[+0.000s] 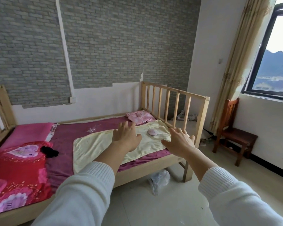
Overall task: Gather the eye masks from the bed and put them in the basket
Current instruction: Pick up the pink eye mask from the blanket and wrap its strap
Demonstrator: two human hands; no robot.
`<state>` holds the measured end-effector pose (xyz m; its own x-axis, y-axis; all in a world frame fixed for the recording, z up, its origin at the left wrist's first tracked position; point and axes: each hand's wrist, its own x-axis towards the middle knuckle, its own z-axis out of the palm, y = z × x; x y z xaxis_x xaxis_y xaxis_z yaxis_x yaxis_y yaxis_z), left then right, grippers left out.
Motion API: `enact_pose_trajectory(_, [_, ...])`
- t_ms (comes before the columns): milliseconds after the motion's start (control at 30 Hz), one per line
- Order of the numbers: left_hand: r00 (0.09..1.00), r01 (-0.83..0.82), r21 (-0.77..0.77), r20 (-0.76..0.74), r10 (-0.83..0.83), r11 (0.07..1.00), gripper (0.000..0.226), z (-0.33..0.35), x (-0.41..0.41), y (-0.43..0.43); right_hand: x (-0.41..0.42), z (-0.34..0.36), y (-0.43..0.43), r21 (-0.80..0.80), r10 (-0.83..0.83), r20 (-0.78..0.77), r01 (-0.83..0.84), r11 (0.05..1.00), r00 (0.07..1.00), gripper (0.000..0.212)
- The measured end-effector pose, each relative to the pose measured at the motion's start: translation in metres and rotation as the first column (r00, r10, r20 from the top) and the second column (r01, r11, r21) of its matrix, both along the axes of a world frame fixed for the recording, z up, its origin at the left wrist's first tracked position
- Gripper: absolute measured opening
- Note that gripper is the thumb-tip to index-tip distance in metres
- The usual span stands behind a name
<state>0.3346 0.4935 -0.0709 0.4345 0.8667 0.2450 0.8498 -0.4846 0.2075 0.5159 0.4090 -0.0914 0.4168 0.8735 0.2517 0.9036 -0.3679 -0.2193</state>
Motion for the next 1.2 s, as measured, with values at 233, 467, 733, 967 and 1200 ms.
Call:
enact_pose_trajectory(233, [0.999,0.04,0.022,-0.001,-0.04,0.999,0.057,-0.005,0.075,0.166,0.076,0.003,0.157,-0.001,-0.052,-0.007,0.052,0.999,0.999,0.068])
enact_pose_trajectory(467, [0.996,0.086,0.029,0.012,-0.086,0.996,0.058,-0.021,0.158,0.306,0.15,-0.01,0.289,-0.007,-0.065,0.0,0.065,0.998,0.998,0.066])
enact_pose_trajectory(733, [0.996,0.093,-0.083,-0.001,-0.094,0.992,0.053,-0.093,0.269,0.452,0.256,-0.077,0.433,-0.117,-0.074,-0.05,0.068,0.991,0.996,0.067])
enact_pose_trajectory(967, [0.999,0.035,-0.253,-0.001,-0.036,0.967,0.051,-0.162,0.372,0.578,0.364,-0.135,0.569,-0.262,-0.01,-0.077,-0.01,0.965,0.997,0.061])
enact_pose_trajectory(1200, [0.999,-0.039,-0.452,-0.048,0.02,0.891,0.052,-0.255,0.421,0.674,0.427,-0.217,0.684,-0.456,0.02,-0.125,-0.076,0.887,0.992,0.061])
